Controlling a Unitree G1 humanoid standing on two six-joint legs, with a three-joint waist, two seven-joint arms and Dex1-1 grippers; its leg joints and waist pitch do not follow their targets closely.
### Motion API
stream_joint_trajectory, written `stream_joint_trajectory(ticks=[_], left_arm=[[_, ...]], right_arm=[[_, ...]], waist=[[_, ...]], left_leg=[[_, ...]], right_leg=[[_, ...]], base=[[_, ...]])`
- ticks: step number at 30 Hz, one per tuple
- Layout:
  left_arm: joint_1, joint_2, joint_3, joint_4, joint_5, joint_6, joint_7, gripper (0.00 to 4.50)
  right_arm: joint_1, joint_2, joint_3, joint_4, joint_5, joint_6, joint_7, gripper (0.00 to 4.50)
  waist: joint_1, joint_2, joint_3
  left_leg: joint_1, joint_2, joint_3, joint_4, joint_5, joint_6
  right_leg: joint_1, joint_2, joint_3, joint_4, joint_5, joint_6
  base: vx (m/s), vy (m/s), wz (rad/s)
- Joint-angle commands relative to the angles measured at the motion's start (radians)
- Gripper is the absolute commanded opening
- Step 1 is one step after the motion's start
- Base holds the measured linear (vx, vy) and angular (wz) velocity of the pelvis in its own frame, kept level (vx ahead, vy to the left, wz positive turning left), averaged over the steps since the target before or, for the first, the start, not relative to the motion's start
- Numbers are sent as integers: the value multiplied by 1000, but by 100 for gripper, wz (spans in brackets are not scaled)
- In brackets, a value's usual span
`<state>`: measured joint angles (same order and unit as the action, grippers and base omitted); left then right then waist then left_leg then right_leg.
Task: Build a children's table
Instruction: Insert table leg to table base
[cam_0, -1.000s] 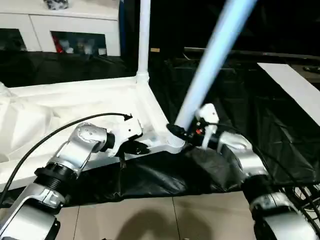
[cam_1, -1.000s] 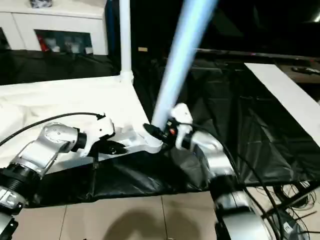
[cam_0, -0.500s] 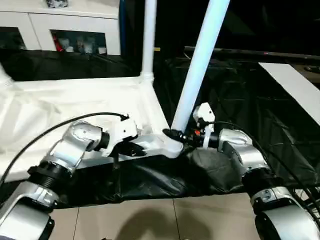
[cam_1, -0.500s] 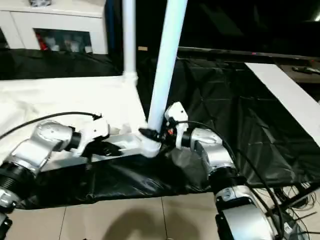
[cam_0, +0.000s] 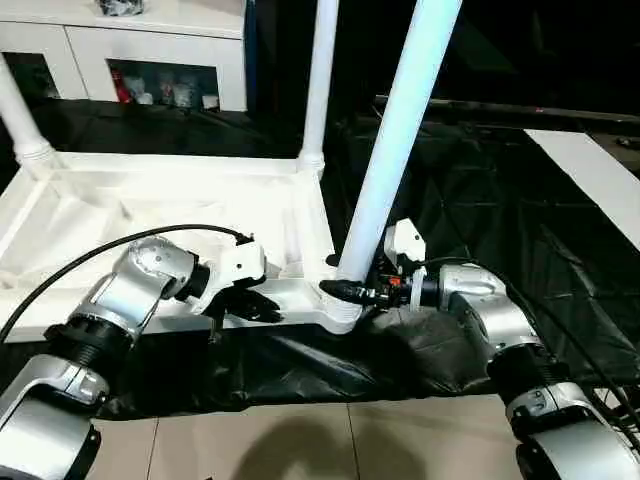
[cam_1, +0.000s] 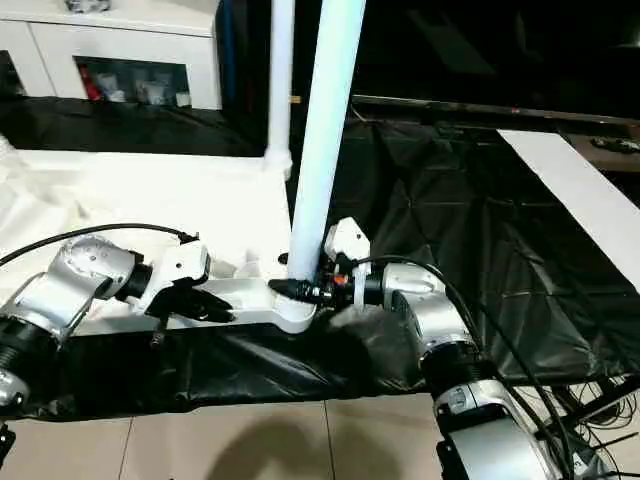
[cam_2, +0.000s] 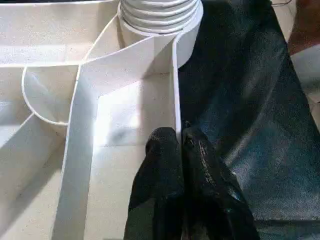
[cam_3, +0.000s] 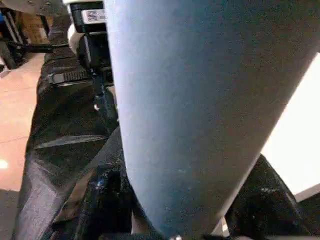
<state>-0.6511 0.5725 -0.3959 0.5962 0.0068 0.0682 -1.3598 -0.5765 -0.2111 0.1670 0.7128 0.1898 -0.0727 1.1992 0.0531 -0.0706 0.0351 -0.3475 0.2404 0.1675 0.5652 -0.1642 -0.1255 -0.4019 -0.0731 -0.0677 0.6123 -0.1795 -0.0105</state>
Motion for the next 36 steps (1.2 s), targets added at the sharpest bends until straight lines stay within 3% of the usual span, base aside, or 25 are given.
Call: stream_joint_trajectory(ticks=[1, 3, 4, 5, 6, 8, 9, 10, 13, 16, 17, 23, 30, 36], left_arm=[[-30, -5, -8, 9, 26, -5, 2, 0], [-30, -15, 5, 6, 18, 13, 18, 0], [-27, -36, 28, -14, 5, 59, 64, 0], [-26, -43, 36, -22, 2, 77, 82, 0], [-25, -46, 38, -25, 1, 83, 90, 0], [-24, -62, 49, -38, -1, 111, 128, 0], [-21, -111, 69, -70, 8, 176, 246, 0], [-21, -125, 76, -78, 10, 193, 281, 0], [-18, -188, 91, -112, 23, 262, 392, 0], [-18, -227, 76, -113, 64, 287, 459, 0], [-25, -243, 69, -86, 88, 285, 493, 0], [-35, -246, 53, -38, 127, 269, 529, 0], [-7, -238, 39, -92, 121, 308, 531, 0], [0, -240, 47, -96, 119, 281, 492, 0]], right_arm=[[60, 10, 88, 92, -79, 35, 29, 189], [42, 24, 62, 121, -77, 30, -28, 189], [-1, 52, 10, 181, -72, 16, -157, 189], [-17, 61, -7, 203, -72, 11, -204, 189], [-22, 64, -13, 210, -71, 10, -220, 189], [-47, 77, -38, 242, -69, 5, -295, 188], [-92, 102, -77, 297, -63, 12, -448, 188], [-103, 109, -86, 310, -61, 16, -486, 188], [-132, 130, -109, 343, -55, 33, -596, 188], [-145, 150, -116, 356, -54, 32, -641, 188], [-147, 162, -120, 358, -52, 29, -651, 188], [-144, 188, -126, 370, -52, 19, -656, 188], [-161, 208, -141, 414, -59, 7, -700, 188], [-168, 213, -151, 418, -63, 18, -692, 188]], waist=[[1, 29, -46], [1, 29, -44], [-1, 27, -41], [-3, 26, -39], [-6, 25, -38], [-9, 25, -36], [-14, 24, -33], [-19, 23, -33], [-18, 16, -38], [-19, 16, -39], [-17, 11, -40], [-10, 14, -41], [-19, 15, -37], [-21, 10, -36]], left_leg=[[7, -6, 8, -70, -380, -10], [8, -5, 7, -71, -389, -13], [10, -5, 7, -71, -404, -21], [11, -6, 7, -71, -414, -27], [9, -9, 3, -72, -430, -32], [14, -11, 0, -70, -452, -32], [17, -9, -1, -71, -464, -39], [17, -11, -5, -70, -469, -44], [14, -14, -3, -67, -455, -27], [10, -12, 2, -68, -436, -17], [12, -13, 5, -66, -426, -9], [6, -13, 7, -68, -397, -2], [10, -15, 3, -68, -452, -10], [8, -15, 2, -69, -451, -5]], right_leg=[[34, -47, 40, -81, -315, -195], [33, -49, 41, -82, -333, -195], [27, -51, 40, -83, -366, -193], [27, -51, 40, -85, -391, -187], [30, -52, 37, -90, -445, -168], [24, -52, 35, -99, -508, -140], [20, -53, 34, -98, -540, -130], [21, -53, 28, -104, -573, -116], [21, -51, 26, -109, -555, -106], [19, -48, 31, -104, -488, -123], [18, -46, 32, -102, -466, -127], [22, -47, 34, -98, -428, -130], [15, -48, 31, -107, -506, -113], [12, -49, 30, -111, -540, -92]], base=[[0, 0, 0], [0, 0, 0], [0, 0, 0], [0, 0, 0], [0, 0, 0], [0, 0, 0], [0, 0, 0], [0, 0, 0], [0, 0, 0], [0, 0, 0], [0, 0, 0], [0, 0, 0], [0, 0, 0], [0, 0, 0]])
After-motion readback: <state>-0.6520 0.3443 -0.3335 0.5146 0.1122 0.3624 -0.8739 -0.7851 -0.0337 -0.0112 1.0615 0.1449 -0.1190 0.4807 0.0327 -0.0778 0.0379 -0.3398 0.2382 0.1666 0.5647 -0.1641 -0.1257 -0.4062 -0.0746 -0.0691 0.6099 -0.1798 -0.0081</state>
